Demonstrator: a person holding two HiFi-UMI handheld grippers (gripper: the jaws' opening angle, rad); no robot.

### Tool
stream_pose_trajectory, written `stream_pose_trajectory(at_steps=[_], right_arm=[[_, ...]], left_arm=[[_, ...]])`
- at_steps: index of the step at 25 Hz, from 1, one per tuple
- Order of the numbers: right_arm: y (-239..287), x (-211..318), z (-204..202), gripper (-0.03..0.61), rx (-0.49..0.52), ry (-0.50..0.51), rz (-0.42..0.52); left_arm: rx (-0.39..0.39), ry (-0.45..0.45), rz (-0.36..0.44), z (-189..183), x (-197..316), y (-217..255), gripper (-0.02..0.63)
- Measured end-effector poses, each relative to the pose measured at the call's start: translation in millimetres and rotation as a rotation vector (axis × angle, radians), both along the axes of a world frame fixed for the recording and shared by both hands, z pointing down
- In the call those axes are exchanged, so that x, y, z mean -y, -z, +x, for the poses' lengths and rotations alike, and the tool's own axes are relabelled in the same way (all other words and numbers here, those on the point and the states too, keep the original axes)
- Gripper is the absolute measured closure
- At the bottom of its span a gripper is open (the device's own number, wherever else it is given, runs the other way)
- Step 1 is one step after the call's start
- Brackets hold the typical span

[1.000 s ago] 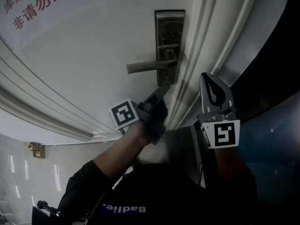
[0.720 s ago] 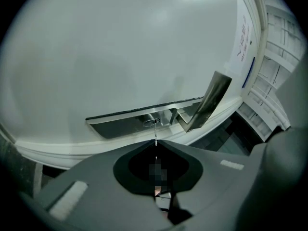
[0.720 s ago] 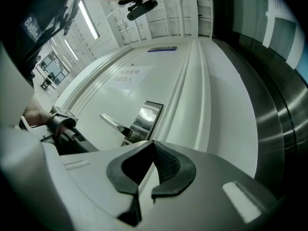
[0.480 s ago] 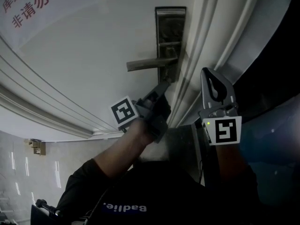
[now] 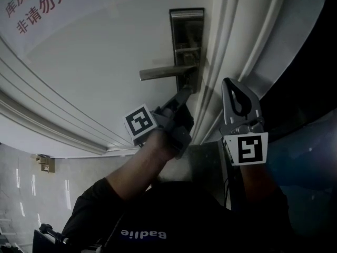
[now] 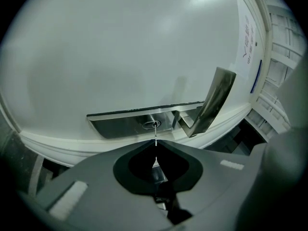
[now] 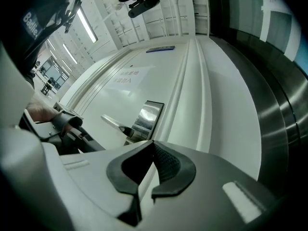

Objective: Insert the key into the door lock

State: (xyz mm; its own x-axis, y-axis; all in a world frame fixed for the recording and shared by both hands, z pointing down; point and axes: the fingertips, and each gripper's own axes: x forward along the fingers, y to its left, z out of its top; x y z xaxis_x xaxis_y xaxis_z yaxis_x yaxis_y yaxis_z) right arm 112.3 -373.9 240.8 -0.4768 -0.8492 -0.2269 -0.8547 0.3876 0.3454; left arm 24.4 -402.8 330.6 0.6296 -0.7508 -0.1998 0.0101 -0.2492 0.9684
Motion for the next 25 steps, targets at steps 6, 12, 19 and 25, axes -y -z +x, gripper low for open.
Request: stream_pose_trajectory(at_steps=[6,12,19,25], right_arm=[[-2,2,4,0.575,0.045,0.025,-0.011],[-4,1,7,0.575,0.067,0.041,-0.019],[-5,-6,10,0.575,0.087,0.046,-0.02],[-8,-9,13,0.575,0.119,0.05,-0.037]], left_arm=[[-0.012,0.022,-0.042,1,1,3,0.586],[-0.027,0.042,-0.073,3,1,4,0.586],[-0.006,0.042,-0.097,3,0,6,0.586],[0.014,0.056,-0.119,3,0,8,0.588]])
